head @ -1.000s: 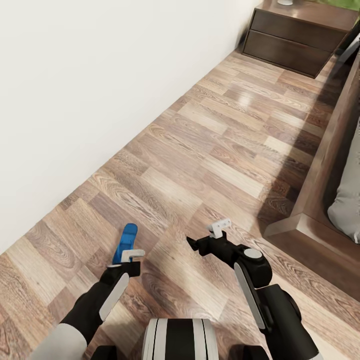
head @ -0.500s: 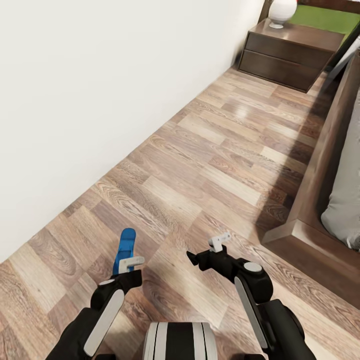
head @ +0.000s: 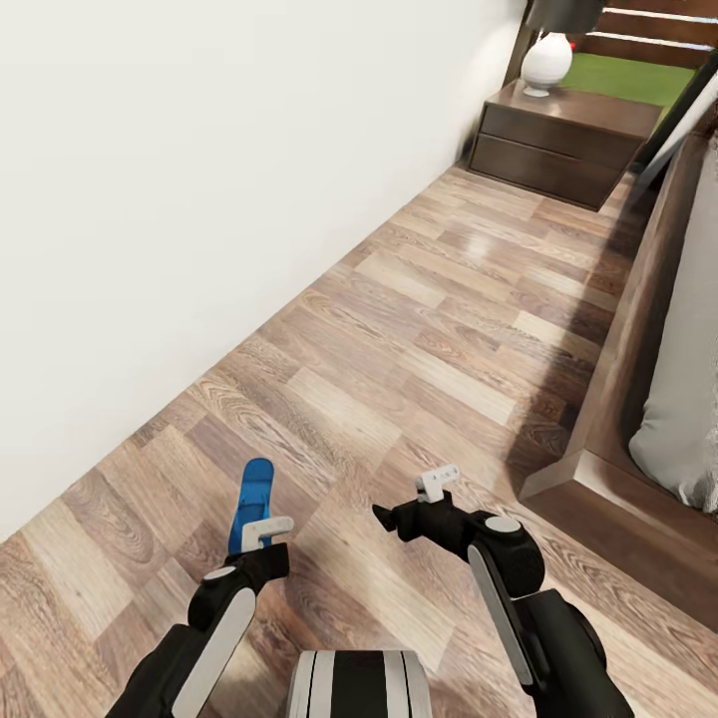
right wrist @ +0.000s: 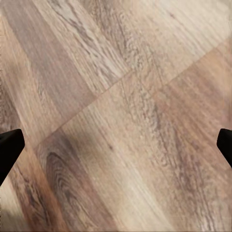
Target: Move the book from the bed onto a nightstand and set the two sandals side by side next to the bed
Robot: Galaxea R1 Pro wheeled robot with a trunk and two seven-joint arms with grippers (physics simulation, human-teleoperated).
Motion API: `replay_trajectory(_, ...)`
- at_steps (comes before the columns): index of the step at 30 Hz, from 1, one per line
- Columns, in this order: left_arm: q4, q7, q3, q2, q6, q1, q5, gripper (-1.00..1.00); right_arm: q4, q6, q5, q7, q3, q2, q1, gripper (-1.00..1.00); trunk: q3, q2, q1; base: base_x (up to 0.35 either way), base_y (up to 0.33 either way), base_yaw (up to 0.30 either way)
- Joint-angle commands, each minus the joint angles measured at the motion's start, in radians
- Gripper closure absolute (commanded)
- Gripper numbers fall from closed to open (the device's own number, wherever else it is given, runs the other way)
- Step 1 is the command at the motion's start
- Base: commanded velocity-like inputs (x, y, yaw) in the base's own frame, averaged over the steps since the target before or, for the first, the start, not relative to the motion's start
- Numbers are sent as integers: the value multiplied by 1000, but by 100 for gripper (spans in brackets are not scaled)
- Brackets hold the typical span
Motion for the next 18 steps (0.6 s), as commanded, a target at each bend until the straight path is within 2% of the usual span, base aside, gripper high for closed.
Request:
replay_trajectory(1,12,6,-3,1,-17,-1,12,100,-1,6,0,11,-1,-1,-2,-100,3,0,-1,0,0,0)
replay_trajectory(9,70,-6,3,1,-38,-1,16,100,-1,9,0,20,-2,-1,-3,-100,34,2,-4,0,0,0)
replay_trajectory(13,146,-21,5,1,-76,-4,17,100,-1,9,1,21,-2,-1,-3,-100,50,3,-6,0,0,0)
replay_trajectory(16,164,-24,6,1,-100,-5,17,100,-1,9,1,21,-2,-1,-4,-100,61,4,-7,0,0,0)
replay_trajectory(18,179,-27,19,0,-121,-6,19,100,-1,10,0,22,-2,-2,-4,-100,69,4,-8,0,0,0)
